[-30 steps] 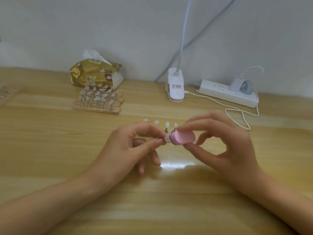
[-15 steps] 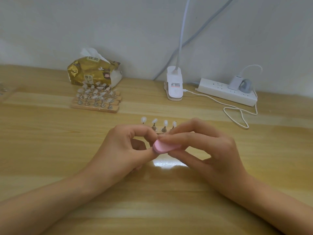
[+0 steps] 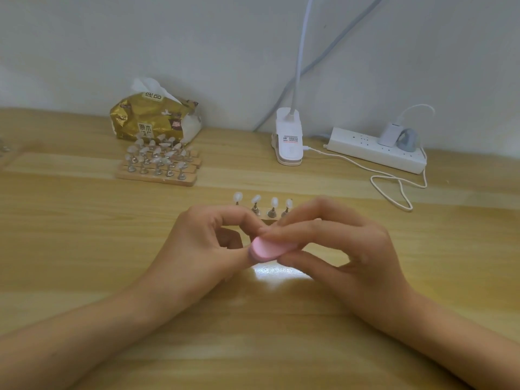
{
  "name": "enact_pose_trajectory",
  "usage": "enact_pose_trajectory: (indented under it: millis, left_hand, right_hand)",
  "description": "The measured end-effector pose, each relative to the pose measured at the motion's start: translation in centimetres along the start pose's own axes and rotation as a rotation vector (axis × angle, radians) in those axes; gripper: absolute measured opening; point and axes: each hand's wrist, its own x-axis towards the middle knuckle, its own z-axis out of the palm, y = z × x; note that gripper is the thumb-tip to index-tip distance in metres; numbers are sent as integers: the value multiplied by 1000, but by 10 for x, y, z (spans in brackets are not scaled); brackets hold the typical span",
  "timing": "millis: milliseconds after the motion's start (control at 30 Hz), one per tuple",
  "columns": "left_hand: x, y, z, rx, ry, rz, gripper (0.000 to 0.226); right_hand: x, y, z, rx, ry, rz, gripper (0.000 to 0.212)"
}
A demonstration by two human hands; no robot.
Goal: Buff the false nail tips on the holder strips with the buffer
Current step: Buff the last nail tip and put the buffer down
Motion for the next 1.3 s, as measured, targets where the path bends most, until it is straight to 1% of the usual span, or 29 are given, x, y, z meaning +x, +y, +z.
enact_pose_trajectory:
  millis: [100, 167, 233, 267, 367, 400, 467, 533, 567, 633, 667, 700, 767, 800, 833, 900, 933, 1000, 1067, 1100, 1167, 1200, 1233, 1300]
  left_hand:
    - [0, 0, 0, -1, 4, 1, 18]
    - [0, 0, 0, 7, 0, -9, 22]
    - [0, -1, -1, -1, -4, -23, 27]
    - [0, -2, -1, -3, -2, -31, 27]
    - [0, -1, 0, 2, 0, -29, 16]
    - [0, -1, 0, 7, -2, -28, 19]
    - [0, -1, -1, 13, -14, -37, 27]
    - [0, -2, -1, -2, -14, -47, 28]
    - [1, -2, -1, -8, -12, -46, 29]
    - [1, -2, -1, -4, -4, -40, 32]
    - [1, -2, -1, 1, -4, -40, 33]
    - [1, -2, -1, 3, -9, -44, 33]
    - [2, -2, -1, -11, -22, -57, 29]
    - [2, -2, -1, -18, -23, -60, 26]
    - [2, -2, -1, -19, -21, -57, 24]
    - [1, -2, 0, -13, -17, -48, 21]
    - [1, -2, 0, -10, -16, -45, 22]
    - [0, -1, 0, -13, -26, -52, 25]
    - [1, 0, -1, -30, -38, -53, 20]
    - [1, 0, -1, -30, -39, -50, 18]
    - [2, 1, -1, -22, -27, -47, 20]
    - [1, 1, -1, -19, -21, -46, 22]
    - [1, 1, -1, -12, -21, -50, 24]
    - [1, 0, 0, -1, -30, -64, 29]
  right_hand:
    - [2, 4, -8, 40, 76, 73, 23]
    - [2, 3, -5, 46, 45, 84, 21]
    - [0, 0, 0, 30, -20, 27, 21]
    - [1, 0, -1, 23, -23, 12, 21]
    - [4, 5, -10, 29, 77, 90, 22]
    - [4, 5, -9, 23, 74, 108, 23]
    - [1, 0, -1, 12, 6, 68, 22]
    - [0, -3, 0, 11, -37, 9, 22]
    - [1, -2, -3, 3, -12, 10, 22]
    - [4, 3, -12, 2, 83, 70, 22]
    - [6, 4, -12, -9, 89, 94, 23]
    - [5, 3, -8, -23, 57, 94, 23]
    - [2, -2, 1, -24, -37, 32, 21]
    - [1, -4, 2, -19, -55, 0, 21]
    - [1, -3, -1, -22, -37, -2, 21]
    - [5, 1, -10, -28, 69, 61, 21]
    - [6, 2, -11, -33, 88, 89, 22]
    - [3, -3, -4, -38, 8, 63, 20]
    - [-1, -6, 2, -35, -62, -12, 19]
    - [0, -5, -1, -39, -39, -14, 20]
    - [4, 2, -10, -42, 72, 54, 21]
    - [5, 4, -12, -47, 90, 85, 22]
    - [6, 3, -10, -56, 67, 91, 22]
    - [3, 0, -3, -58, -16, 38, 21]
